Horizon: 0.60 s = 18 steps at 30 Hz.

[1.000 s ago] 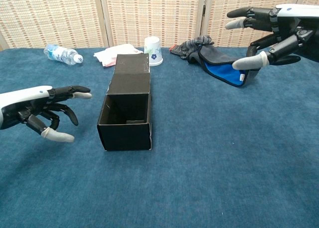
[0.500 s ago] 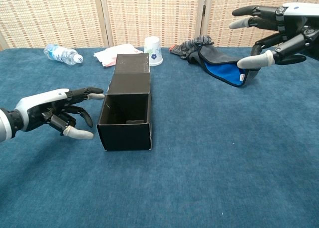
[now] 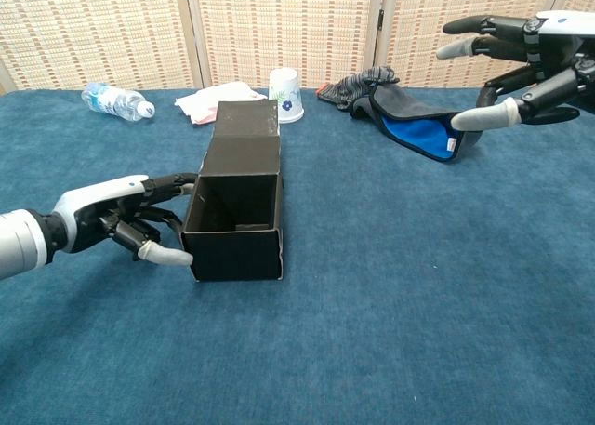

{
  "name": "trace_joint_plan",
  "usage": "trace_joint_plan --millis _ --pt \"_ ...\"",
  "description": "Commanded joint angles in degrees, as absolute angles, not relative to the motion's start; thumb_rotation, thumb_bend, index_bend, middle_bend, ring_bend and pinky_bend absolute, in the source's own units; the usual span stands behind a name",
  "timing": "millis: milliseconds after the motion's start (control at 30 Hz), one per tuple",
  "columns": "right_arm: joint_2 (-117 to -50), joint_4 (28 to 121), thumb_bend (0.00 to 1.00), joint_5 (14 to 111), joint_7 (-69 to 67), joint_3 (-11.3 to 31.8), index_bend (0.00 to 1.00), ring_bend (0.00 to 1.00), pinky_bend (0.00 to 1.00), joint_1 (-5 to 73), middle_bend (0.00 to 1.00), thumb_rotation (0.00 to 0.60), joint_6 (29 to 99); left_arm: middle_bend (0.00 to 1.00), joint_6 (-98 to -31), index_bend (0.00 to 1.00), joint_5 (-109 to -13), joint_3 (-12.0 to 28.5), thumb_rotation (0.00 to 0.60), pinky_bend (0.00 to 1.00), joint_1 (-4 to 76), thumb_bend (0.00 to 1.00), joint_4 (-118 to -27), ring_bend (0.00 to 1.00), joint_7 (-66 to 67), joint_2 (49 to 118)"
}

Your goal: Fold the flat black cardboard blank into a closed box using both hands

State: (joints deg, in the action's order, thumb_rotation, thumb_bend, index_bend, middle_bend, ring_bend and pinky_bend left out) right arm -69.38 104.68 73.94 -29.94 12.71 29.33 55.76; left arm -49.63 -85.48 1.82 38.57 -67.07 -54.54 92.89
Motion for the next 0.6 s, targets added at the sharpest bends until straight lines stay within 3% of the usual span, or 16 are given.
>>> trace_joint_plan --millis 33,600 --pt "-69.4 104.6 0.00 74.0 -30.1 12.6 0.00 0.61 1.00 29.2 0.05 0.600 55.9 0.00 -49.8 0.00 -85.8 1.6 0.600 0.75 38.7 0.08 -66.9 0.42 -55.3 93.4" --pt "-69.6 103.2 0.00 74.3 -32.1 12.1 0.00 0.61 1.00 28.4 0.07 0.600 56.5 0.00 -50.3 0.00 -86.4 1.7 0.600 0.75 39.5 0.08 -64.4 0.48 -59.1 96.0"
